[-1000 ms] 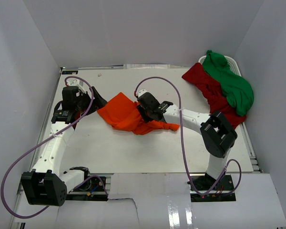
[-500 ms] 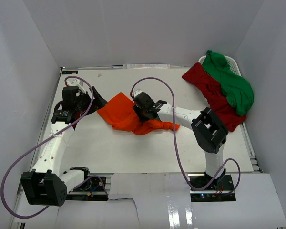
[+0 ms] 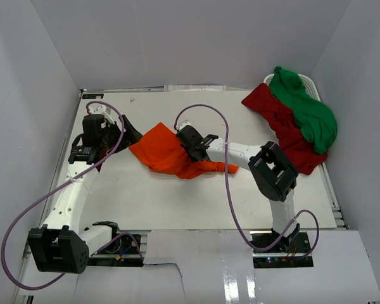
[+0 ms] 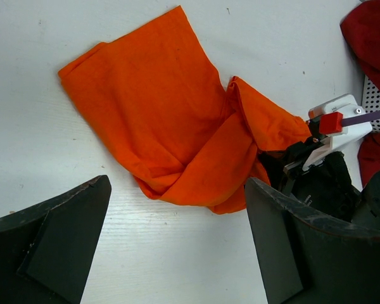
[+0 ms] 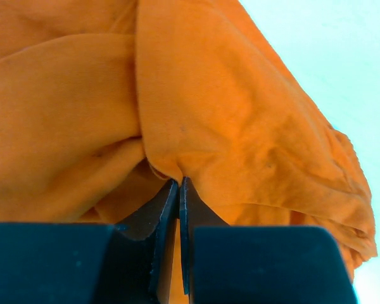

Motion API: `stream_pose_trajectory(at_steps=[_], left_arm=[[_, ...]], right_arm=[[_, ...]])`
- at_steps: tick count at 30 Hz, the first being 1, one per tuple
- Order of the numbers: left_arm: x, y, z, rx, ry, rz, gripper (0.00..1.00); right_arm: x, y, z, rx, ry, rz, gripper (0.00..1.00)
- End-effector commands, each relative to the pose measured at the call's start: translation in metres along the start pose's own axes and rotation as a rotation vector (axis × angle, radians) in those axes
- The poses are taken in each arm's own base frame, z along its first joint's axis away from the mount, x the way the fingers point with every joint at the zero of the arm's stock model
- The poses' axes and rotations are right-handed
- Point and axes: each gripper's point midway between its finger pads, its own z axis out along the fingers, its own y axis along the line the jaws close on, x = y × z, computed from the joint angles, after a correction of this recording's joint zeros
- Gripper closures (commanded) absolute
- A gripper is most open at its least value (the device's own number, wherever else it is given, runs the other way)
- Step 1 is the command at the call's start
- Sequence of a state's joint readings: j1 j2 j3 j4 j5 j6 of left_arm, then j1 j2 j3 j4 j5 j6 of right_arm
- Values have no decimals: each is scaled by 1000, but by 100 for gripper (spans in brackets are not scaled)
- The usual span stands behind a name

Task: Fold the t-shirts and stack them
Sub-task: Flatten out the tshirt

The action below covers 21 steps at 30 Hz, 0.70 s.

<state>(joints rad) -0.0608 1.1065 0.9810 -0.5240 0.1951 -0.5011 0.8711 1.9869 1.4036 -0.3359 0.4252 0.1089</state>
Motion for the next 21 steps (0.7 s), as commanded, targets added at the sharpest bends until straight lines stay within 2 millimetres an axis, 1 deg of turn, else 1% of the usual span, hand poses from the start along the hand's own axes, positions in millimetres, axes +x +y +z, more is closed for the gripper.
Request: stream_pose_trajectory(at_steps=[1,3,6,9,12,13,14,15,17,18,20,21], left_arm=[[-15,-10,-8,30,-41,18,3],[-14,-9,-8,28,-41,16,3],[-14,-9,-8,28,-41,16,3],[-14,-9,-8,27,-41,18,3],[-14,-9,-8,27,-41,16,3],[-14,-9,-8,26,-42,18,3],[-14,-9,-8,25,-39,17,3],[-14,-9,-7,28,-37,17,2],[-11,-11,-5,43,-20,18,2],[-11,-13,-4,57,-17,22,2],[-5,-19,-3,94,8,23,2],[-5,-21,-1,109,12,26,2]], right_arm=[[-34,-17,-25,67,-90,34,92],[-42,-23,-34,80,-106,33,92],[-59,-33,-56,93,-143,39,92],[-76,-40,-85,76,-186,57,92],[-75,-44,-105,55,-181,70,92],[-77,-47,-119,50,-195,97,92],[-74,-50,-125,49,-193,110,92],[-68,-55,-140,49,-191,123,92],[-61,-60,-154,46,-193,159,92],[-54,-67,-170,43,-203,173,92],[-46,-74,-186,46,-213,211,92],[-41,-82,-205,45,-232,235,92]])
